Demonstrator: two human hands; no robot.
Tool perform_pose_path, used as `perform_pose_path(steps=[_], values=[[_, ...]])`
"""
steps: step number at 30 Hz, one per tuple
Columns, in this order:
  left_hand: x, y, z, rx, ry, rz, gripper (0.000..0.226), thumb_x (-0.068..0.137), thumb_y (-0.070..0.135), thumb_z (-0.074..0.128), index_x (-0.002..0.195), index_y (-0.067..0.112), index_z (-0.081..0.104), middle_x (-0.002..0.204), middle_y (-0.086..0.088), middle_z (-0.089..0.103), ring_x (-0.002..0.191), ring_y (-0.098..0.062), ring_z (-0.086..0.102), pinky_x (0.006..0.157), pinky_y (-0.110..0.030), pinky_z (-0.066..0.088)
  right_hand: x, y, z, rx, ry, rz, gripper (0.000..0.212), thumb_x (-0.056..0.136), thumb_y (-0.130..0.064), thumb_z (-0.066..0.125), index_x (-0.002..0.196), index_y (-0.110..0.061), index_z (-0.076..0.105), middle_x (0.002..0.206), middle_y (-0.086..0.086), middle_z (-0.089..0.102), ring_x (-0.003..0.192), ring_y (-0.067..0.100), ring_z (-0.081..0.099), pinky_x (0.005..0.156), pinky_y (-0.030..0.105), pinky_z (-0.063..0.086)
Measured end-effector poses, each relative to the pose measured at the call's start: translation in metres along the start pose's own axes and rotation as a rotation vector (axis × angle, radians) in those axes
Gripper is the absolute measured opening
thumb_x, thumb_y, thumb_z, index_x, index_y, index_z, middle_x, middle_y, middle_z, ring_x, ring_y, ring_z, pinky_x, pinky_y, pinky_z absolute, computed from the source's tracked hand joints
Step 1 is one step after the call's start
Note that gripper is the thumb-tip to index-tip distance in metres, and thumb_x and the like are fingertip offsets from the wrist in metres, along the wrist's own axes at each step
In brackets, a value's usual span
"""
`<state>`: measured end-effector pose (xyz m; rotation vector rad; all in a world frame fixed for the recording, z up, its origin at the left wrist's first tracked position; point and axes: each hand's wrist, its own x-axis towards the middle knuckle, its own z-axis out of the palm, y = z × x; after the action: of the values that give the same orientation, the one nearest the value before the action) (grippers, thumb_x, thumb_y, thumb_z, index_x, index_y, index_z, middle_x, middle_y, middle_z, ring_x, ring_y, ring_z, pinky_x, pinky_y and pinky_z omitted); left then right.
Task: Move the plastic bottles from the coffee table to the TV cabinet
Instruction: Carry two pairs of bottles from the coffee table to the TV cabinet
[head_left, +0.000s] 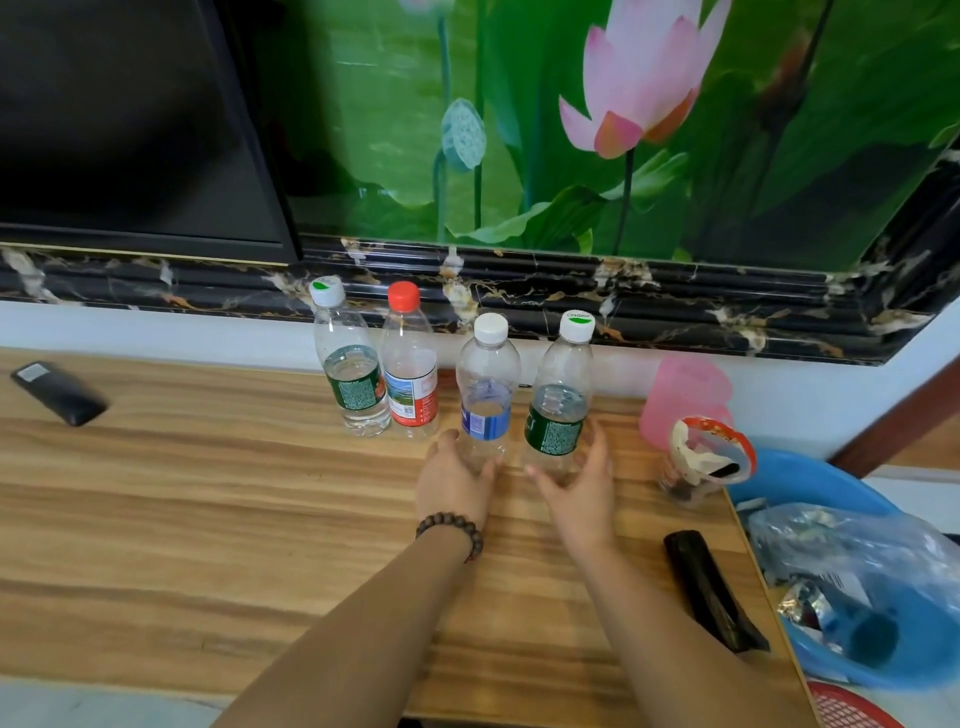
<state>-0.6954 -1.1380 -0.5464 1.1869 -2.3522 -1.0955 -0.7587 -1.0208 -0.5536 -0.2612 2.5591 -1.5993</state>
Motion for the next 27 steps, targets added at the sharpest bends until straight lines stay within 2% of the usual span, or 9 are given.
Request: perform_pose_path(steps=[2,5,10,13,18,23,27], values=[[0.005,0.003,0.002,0.017,0.011,-0.007,0.065,0.080,0.045,0.068,0.134,0.016,0.044,0.128,-0.004,0.059,0.110,-0.022,0.060,0.085,-0.035,0.050,0.005,0.002,0.004,-0.016,0.000,0.004,0.095,0.070,-0.026,0.082,0.147,-0.022,0.025,0.147,0.004,0.043,0.131,0.024,0.047,0.105,0.036,0.042],[0.014,0.005,0.003,0.036,0.039,-0.017,0.062,0.082,0.045,0.066,0.132,0.014,0.044,0.123,-0.006,0.061,0.108,-0.023,0.061,0.081,-0.033,0.048,0.013,0.002,0.010,-0.058,-0.006,0.011,0.082,0.074,-0.025,0.079,0.142,-0.016,0.034,0.139,0.005,0.051,0.125,0.023,0.051,0.093,0.026,0.040],[0.028,0.008,0.006,0.063,0.069,-0.080,0.058,0.083,0.045,0.064,0.128,0.014,0.042,0.126,-0.007,0.058,0.106,-0.024,0.061,0.078,-0.036,0.051,0.025,0.001,0.027,-0.081,-0.014,0.000,0.076,0.073,-0.023,0.080,0.136,-0.017,0.037,0.136,0.005,0.053,0.123,0.024,0.053,0.097,0.033,0.045],[0.032,0.009,0.008,0.071,0.091,-0.102,0.054,0.085,0.046,0.062,0.125,0.014,0.043,0.125,-0.006,0.058,0.103,-0.025,0.062,0.074,-0.036,0.050,0.030,-0.003,0.037,-0.070,-0.020,0.008,0.067,0.074,-0.021,0.079,0.128,-0.017,0.039,0.132,0.004,0.054,0.119,0.023,0.056,0.092,0.031,0.047],[0.036,0.010,0.010,0.069,0.102,-0.110,0.050,0.086,0.045,0.060,0.121,0.013,0.045,0.121,-0.007,0.059,0.102,-0.025,0.061,0.071,-0.034,0.045,0.039,-0.011,0.045,-0.067,-0.052,-0.005,0.072,0.075,-0.018,0.078,0.134,-0.017,0.037,0.136,0.004,0.052,0.121,0.023,0.054,0.094,0.031,0.044],[0.038,0.009,0.008,0.067,0.109,-0.102,0.051,0.086,0.044,0.061,0.123,0.013,0.045,0.117,-0.007,0.062,0.102,-0.025,0.062,0.073,-0.034,0.047,0.040,-0.014,0.047,-0.099,-0.052,0.002,0.071,0.074,-0.021,0.079,0.132,-0.017,0.038,0.135,0.006,0.054,0.120,0.025,0.055,0.094,0.034,0.047],[0.038,0.008,0.006,0.058,0.096,-0.089,0.056,0.085,0.046,0.062,0.127,0.014,0.045,0.112,-0.007,0.064,0.099,-0.025,0.063,0.071,-0.031,0.044,0.038,-0.016,0.044,-0.098,-0.067,0.000,0.081,0.074,-0.022,0.079,0.141,-0.016,0.033,0.137,0.007,0.054,0.123,0.025,0.054,0.098,0.034,0.045]])
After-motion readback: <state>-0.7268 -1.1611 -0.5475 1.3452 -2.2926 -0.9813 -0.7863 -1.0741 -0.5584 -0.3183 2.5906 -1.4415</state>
